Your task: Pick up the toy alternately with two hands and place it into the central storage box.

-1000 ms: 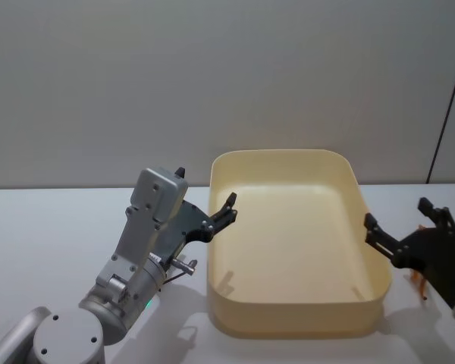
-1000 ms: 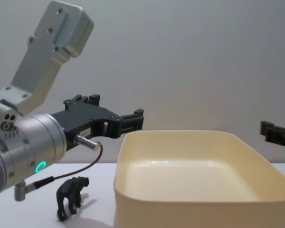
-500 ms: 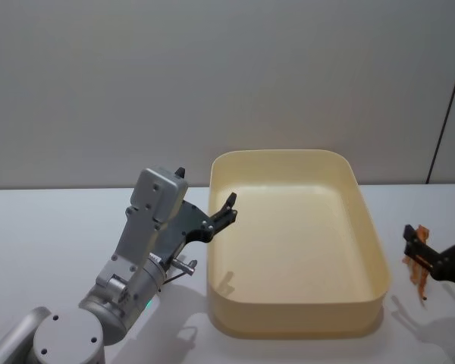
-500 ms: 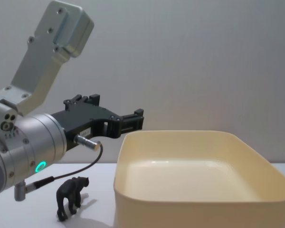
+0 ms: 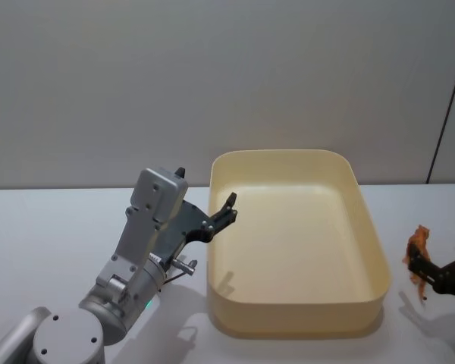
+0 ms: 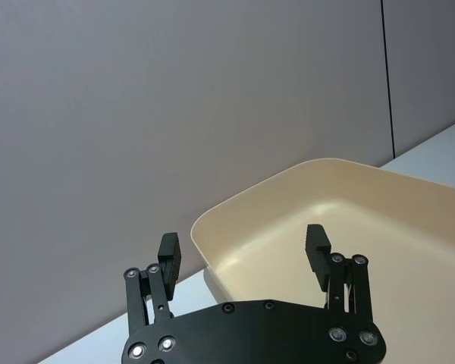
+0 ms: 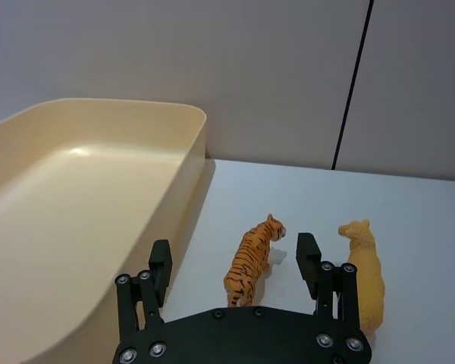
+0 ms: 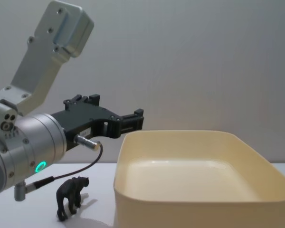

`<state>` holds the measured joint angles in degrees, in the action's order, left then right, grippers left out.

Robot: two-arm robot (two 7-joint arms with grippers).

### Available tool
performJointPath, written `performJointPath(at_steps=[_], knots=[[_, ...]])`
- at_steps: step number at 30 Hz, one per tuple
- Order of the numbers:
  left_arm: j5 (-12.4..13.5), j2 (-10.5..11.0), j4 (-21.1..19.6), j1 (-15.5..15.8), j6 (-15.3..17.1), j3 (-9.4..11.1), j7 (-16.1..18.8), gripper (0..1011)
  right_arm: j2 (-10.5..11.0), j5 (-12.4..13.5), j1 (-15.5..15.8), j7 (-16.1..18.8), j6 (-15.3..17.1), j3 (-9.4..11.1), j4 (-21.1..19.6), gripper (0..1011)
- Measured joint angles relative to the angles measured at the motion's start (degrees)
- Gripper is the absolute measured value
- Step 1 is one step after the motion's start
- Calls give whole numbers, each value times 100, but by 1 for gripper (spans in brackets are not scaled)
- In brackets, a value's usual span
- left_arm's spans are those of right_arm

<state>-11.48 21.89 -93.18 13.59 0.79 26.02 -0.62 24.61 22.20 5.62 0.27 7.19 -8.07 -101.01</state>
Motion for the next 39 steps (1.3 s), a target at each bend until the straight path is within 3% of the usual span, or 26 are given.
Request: performJointPath(at_steps=[22,29,35,39], knots=[[0,0,0,0,0,0,0,1001,-536,-725,-812,77,299,-293,1215,994],[0,0,0,0,0,0,0,1001,-661,-910,-996,102,301,-362,1483,868],[0,0,0,0,0,0,0,1001,-728,-1013,-1102,115,301,-399,1633,646],[0,0,0,0,0,0,0,1001,-753,-1052,-1140,120,301,-412,1690,550]])
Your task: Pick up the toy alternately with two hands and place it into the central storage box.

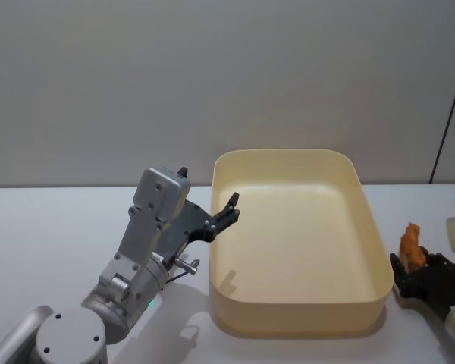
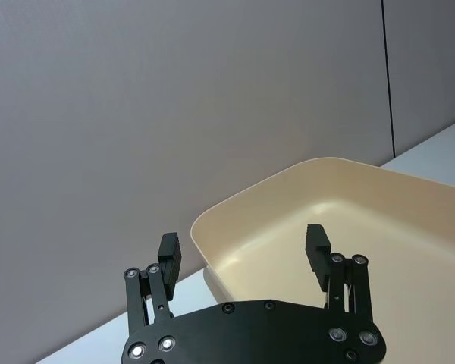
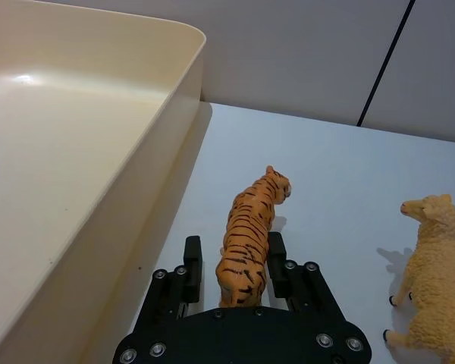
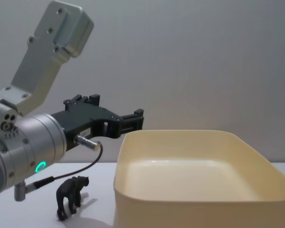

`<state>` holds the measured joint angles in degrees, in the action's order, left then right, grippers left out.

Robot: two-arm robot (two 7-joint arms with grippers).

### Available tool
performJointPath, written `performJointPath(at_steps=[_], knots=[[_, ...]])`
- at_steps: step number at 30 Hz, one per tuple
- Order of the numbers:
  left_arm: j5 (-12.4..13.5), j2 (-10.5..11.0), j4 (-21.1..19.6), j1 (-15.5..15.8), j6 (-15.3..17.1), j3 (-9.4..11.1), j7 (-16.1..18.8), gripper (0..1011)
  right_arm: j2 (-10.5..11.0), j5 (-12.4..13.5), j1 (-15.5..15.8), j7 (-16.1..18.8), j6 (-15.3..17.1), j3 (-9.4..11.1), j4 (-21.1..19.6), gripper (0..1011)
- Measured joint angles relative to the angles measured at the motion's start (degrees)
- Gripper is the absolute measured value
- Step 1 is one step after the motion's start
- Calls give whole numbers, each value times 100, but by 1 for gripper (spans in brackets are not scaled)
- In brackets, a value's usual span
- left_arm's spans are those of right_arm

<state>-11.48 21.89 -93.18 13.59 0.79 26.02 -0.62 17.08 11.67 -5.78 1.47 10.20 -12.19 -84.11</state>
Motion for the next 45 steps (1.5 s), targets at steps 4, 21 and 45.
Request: performJointPath(at_steps=[4,21,45], knots=[[0,0,0,0,0,0,0,1001,-21,-32,-31,4,0,-13,47,418],[0,0,0,0,0,0,0,1001,79,-137,111,-64,-262,57,-151,291],[0,0,0,0,0,0,0,1001,100,-18,-374,810,-555,195,-834,291]])
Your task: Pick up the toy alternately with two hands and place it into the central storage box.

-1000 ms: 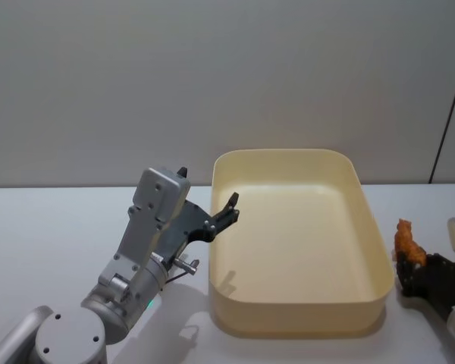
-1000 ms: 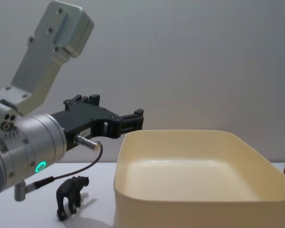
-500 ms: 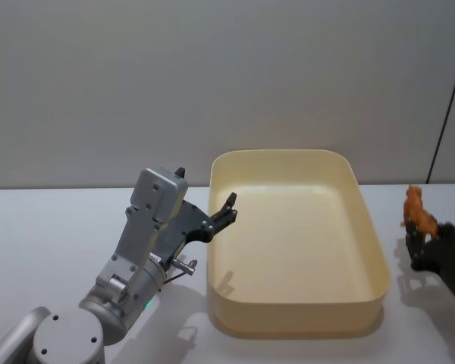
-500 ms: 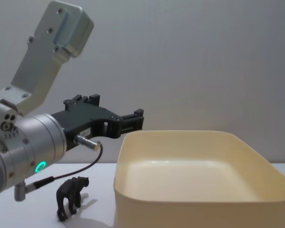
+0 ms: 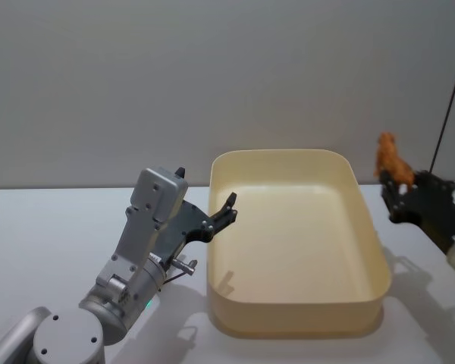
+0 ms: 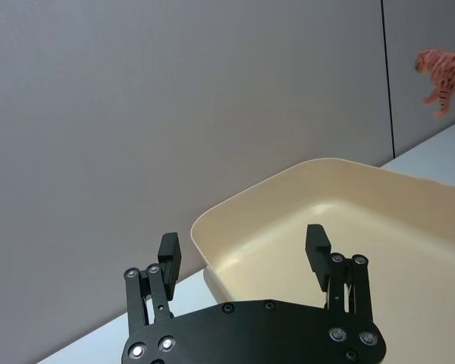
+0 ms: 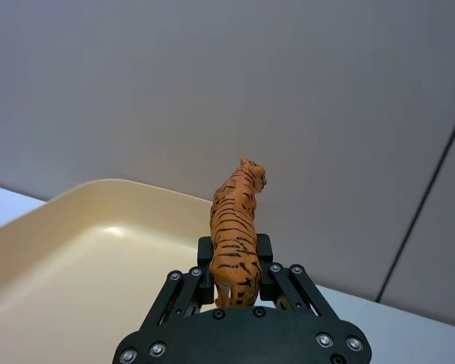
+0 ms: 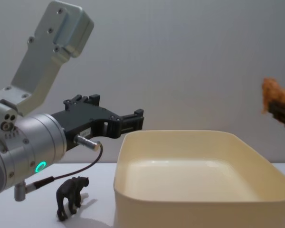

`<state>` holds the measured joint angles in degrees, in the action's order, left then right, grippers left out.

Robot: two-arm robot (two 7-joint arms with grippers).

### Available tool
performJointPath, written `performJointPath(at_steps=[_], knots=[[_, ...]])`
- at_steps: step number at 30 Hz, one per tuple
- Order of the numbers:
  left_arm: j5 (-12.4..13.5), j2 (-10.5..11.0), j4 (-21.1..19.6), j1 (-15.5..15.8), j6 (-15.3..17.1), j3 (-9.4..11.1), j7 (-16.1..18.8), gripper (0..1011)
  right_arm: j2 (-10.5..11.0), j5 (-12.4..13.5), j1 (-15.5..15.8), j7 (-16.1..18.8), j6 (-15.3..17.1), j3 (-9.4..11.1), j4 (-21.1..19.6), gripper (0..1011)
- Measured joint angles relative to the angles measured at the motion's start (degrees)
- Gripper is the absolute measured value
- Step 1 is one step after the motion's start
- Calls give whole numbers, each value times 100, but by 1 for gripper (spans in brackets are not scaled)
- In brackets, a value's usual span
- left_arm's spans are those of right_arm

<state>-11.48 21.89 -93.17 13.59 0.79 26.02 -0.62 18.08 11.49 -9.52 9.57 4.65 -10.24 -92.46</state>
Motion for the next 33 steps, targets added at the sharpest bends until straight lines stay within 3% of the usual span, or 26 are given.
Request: performJointPath(at_steps=[8,21,31,33], knots=[[0,0,0,0,0,0,0,1001,-268,46,-534,577,308,-145,363,313],[0,0,0,0,0,0,0,1001,-567,47,-1069,1073,561,-316,879,747],[0,0,0,0,0,0,0,1001,-506,72,-1060,1062,557,-267,848,1001],[0,0,0,0,0,0,0,1001,-461,90,-1018,1014,544,-231,794,1001]])
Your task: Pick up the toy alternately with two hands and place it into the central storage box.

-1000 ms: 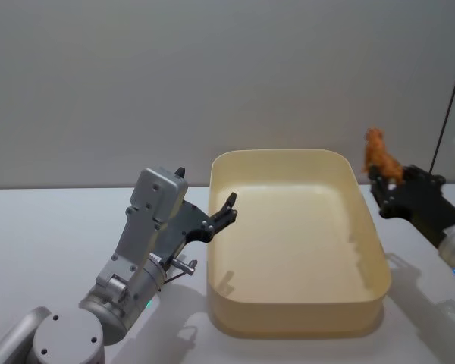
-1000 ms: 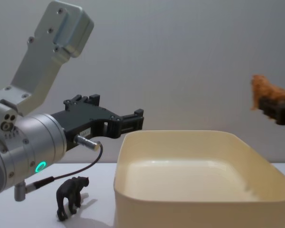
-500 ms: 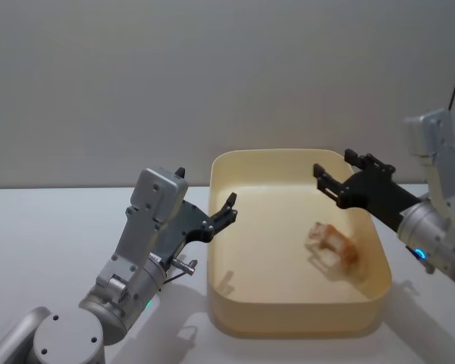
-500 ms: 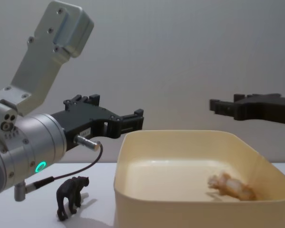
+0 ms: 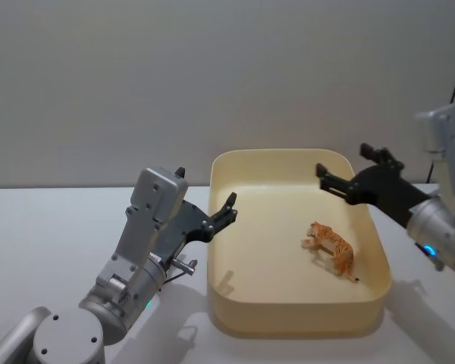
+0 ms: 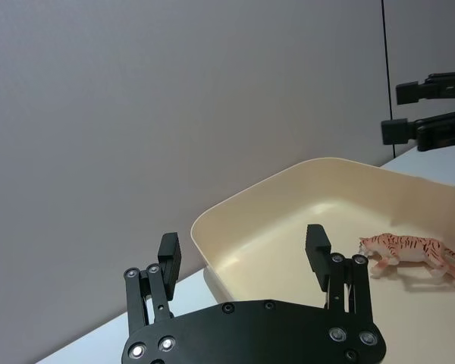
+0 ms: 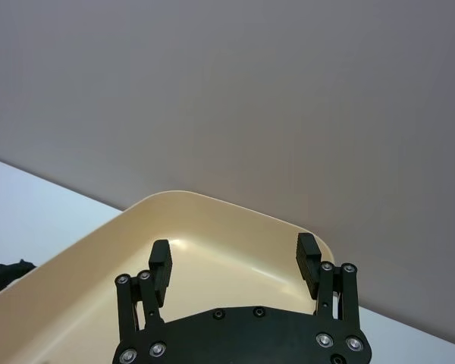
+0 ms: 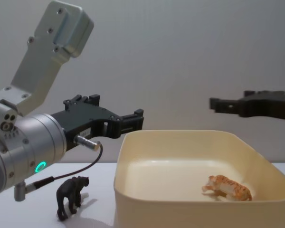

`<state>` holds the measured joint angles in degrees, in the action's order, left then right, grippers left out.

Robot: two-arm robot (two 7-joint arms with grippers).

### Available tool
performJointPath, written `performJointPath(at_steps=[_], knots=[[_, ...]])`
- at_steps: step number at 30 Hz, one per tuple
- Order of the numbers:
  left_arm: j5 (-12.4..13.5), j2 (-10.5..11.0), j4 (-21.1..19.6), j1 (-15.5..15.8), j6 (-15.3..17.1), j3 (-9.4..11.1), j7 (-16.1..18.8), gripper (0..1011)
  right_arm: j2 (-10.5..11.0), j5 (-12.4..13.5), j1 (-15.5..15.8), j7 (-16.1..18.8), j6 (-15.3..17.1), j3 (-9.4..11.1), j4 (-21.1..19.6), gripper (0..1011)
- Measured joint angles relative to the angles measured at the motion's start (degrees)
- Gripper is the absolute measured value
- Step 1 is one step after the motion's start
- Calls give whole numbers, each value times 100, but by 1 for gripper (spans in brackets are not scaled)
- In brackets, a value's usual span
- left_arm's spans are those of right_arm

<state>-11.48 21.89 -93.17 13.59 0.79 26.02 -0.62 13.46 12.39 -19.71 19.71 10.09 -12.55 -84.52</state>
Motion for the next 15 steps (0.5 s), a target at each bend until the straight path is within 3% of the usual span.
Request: performJointPath(at_steps=[10,15], knots=[[0,0,0,0,0,0,0,1001,412,213,482,-412,-44,329,-529,1001],[0,0,0,0,0,0,0,1001,781,473,1048,-743,-45,643,-1041,1001]])
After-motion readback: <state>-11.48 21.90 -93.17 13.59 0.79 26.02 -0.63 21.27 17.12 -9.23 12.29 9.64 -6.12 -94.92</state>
